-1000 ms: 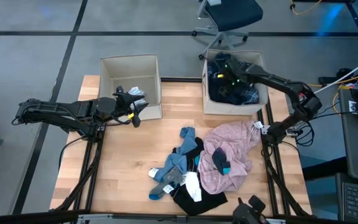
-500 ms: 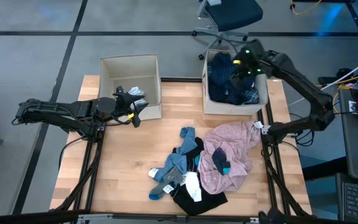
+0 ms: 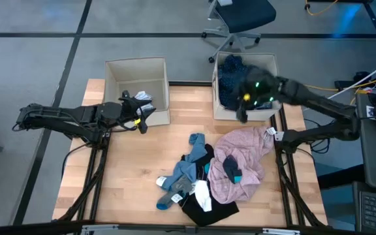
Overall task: Sort clothes
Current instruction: Put the blue sock into the right laundry bin
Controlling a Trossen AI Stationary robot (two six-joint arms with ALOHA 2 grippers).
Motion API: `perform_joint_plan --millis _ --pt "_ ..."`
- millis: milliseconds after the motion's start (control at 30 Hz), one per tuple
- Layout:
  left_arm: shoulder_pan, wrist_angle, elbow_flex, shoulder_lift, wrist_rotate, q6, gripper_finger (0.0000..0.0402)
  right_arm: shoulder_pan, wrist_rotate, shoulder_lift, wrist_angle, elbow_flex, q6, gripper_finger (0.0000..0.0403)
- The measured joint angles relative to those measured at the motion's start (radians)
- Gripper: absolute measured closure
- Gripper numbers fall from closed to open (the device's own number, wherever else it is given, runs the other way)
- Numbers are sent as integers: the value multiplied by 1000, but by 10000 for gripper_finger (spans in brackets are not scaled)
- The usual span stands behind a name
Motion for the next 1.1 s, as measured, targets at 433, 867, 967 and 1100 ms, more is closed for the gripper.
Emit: perform_joint_plan --millis 433,867,967,1100 --pt "0 0 0 0 0 -7 227 328 51 202 364 -167 -97 184" --pt "0 0 0 0 0 3 227 353 76 508 461 -167 -118 185" --pt "0 0 0 0 0 4 227 353 79 557 492 -167 -137 185" --pt "0 -1 0 0 0 4 227 353 135 609 524 -167 -139 185"
